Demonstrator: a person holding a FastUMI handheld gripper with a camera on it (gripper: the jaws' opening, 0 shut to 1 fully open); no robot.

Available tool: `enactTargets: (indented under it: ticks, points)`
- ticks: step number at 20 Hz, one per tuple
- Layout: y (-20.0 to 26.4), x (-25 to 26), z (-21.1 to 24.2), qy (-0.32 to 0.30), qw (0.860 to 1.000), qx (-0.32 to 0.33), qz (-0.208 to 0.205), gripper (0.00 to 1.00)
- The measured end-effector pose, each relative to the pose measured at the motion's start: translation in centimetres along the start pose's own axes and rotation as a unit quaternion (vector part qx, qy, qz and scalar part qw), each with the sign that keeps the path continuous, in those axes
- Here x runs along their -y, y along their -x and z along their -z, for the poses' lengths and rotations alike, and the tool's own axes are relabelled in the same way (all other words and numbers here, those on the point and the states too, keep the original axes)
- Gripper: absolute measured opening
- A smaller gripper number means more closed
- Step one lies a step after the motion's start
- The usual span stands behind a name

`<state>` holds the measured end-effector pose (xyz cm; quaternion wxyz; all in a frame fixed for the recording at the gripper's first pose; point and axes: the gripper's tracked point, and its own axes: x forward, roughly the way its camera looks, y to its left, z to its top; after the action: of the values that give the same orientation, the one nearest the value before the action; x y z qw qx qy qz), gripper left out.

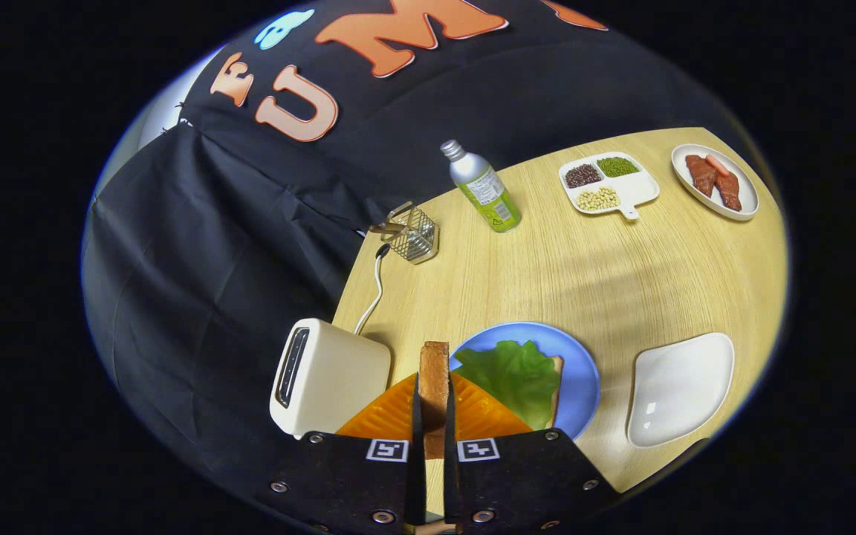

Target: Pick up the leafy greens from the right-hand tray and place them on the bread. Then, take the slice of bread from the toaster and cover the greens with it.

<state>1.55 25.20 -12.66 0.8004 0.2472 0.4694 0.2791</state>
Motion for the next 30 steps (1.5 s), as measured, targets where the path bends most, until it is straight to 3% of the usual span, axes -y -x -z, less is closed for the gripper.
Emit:
enactTargets:
  ticks: [7,16,22,25,27,30]
  points:
    - [-2.4,3.1,1.8,0.019,1.000,-0.019,0.012,0.10]
    - [-2.3,0.2,1.6,0.004,0.997,-0.002,-0.074,0.10]
    - [-4.2,2.9,2.9,-0.004,0.999,-0.019,-0.039,0.10]
    - [-4.8,5.6,3.0,-0.012,1.000,-0.023,0.003,0.10]
    - [-4.9,5.9,3.2,-0.029,0.999,-0.026,0.003,0.11]
    - [-5.1,7.6,3.2,-0.012,0.999,-0.019,0.036,0.19]
